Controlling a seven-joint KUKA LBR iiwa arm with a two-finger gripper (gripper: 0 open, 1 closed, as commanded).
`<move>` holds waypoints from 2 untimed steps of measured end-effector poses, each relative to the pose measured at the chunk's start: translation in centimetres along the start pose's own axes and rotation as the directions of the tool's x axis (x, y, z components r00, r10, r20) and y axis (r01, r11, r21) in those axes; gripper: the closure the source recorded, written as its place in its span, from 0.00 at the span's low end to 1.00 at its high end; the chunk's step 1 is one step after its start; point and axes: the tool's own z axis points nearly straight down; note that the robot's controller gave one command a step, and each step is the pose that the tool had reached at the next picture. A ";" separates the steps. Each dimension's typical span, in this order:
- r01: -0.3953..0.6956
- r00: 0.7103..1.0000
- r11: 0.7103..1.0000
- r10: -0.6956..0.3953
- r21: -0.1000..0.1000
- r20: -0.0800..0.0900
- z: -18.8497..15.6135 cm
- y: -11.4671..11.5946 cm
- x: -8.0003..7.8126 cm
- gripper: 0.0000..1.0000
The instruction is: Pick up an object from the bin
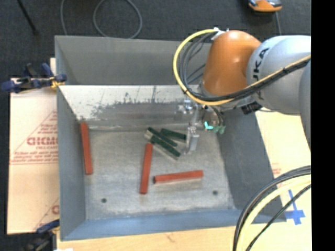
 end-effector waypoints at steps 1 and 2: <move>-0.204 0.979 0.979 0.204 0.000 -0.001 9.2 0.9 -1.3 0.00; -0.376 0.927 0.927 0.376 -0.002 0.003 5.8 3.1 0.7 0.00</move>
Offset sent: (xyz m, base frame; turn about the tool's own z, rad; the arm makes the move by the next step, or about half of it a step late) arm 0.0135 0.0095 -0.0902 0.2062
